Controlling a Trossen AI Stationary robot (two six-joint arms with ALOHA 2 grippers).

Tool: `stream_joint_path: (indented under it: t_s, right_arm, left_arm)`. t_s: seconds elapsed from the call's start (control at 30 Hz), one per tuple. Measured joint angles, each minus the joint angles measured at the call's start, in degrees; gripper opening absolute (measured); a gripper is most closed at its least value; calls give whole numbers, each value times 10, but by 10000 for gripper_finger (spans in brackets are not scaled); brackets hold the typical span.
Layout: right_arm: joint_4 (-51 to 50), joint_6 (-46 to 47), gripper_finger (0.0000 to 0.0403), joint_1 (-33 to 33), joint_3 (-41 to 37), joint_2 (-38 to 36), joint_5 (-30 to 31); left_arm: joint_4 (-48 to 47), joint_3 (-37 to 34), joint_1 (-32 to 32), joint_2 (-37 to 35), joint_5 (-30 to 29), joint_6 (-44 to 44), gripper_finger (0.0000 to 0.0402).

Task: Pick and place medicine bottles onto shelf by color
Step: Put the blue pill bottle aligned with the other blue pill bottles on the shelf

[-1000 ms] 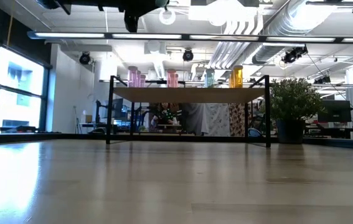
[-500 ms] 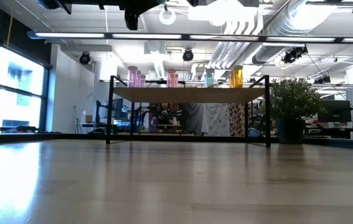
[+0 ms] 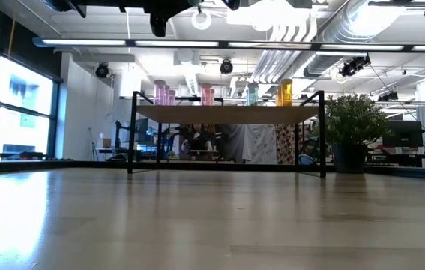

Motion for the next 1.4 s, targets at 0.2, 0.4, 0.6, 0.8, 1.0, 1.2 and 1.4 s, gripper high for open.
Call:
stream_joint_path:
  t_s: [0.2,0.4,0.6,0.8,1.0,1.2,1.4]
  right_arm:
    - [0,0,99,0,0,0,2]
    - [0,1,108,0,0,0,2]
    - [0,5,107,0,0,0,2]
    - [-2,20,106,0,0,0,3]
    - [-23,20,106,0,0,0,41]
    - [-55,26,106,0,1,0,82]
    - [-68,25,106,-1,11,0,110]
  left_arm:
    - [0,0,1,0,-2,0,99]
    - [0,0,1,0,-2,0,99]
    - [0,0,1,0,-2,0,109]
    - [0,0,1,0,-2,0,146]
    - [-11,0,1,0,-9,0,191]
    - [-34,0,5,0,-36,0,219]
    - [-35,0,14,0,-36,0,223]
